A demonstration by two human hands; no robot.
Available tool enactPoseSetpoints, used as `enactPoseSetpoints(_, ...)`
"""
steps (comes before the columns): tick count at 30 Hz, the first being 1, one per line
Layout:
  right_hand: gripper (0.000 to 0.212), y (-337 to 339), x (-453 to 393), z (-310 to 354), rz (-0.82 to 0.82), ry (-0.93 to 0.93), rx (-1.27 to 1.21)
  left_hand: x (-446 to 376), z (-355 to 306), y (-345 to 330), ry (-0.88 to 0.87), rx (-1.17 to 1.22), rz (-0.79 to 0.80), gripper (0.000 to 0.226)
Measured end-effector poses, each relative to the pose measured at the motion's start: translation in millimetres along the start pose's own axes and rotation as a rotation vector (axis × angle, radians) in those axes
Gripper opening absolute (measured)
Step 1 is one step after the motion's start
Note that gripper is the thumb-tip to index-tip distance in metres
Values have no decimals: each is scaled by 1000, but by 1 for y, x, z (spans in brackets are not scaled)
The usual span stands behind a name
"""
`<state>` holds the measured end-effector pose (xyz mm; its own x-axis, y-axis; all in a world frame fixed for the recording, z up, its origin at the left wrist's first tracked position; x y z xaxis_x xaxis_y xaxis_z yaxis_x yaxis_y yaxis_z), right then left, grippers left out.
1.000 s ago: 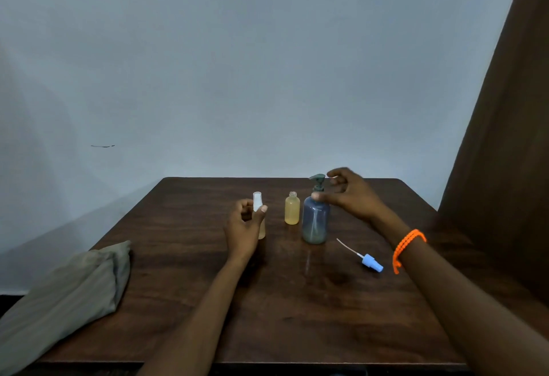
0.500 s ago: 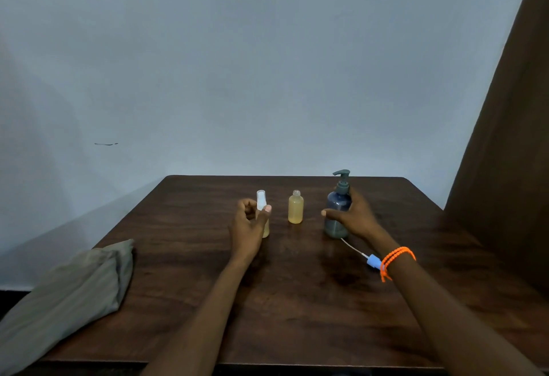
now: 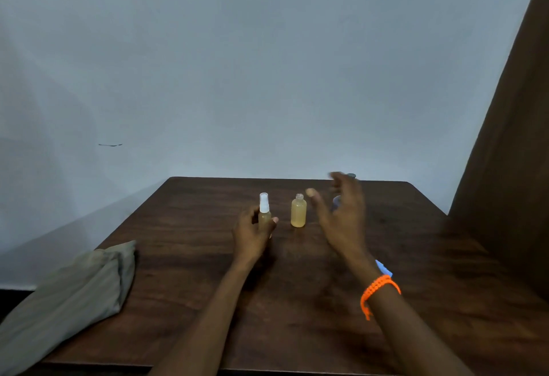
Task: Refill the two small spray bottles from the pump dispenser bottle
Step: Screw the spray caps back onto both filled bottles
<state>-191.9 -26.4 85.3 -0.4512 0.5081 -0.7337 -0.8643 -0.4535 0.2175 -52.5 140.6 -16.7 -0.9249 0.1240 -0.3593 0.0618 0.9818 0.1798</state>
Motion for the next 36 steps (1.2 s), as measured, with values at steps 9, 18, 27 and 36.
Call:
enactPoseSetpoints(9,23,-129,1,-3,740,-163,-20,1,-5,2,-26,-52,-17,9)
enactPoseSetpoints(18,26,-131,18,-22,419,-471,-214,-1,2,2,44,-27,-25,9)
enactPoseSetpoints(27,46,-130,31,-13,377,-498,-119,3,-7,9,100,-57,-23,21)
enactPoseSetpoints(36,43,9,7,-24,557,-239,283,12,-15,11,67,-177,-107,92)
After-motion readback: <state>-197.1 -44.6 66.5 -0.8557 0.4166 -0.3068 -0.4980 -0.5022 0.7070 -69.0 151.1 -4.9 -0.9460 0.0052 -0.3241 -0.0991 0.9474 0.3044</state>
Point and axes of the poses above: each hand's wrist, its own x-axis away from the middle knuckle, its own y-axis out of the back of the hand, z = x × y, the point moved 4 cm from there along -x, towards the middle knuckle
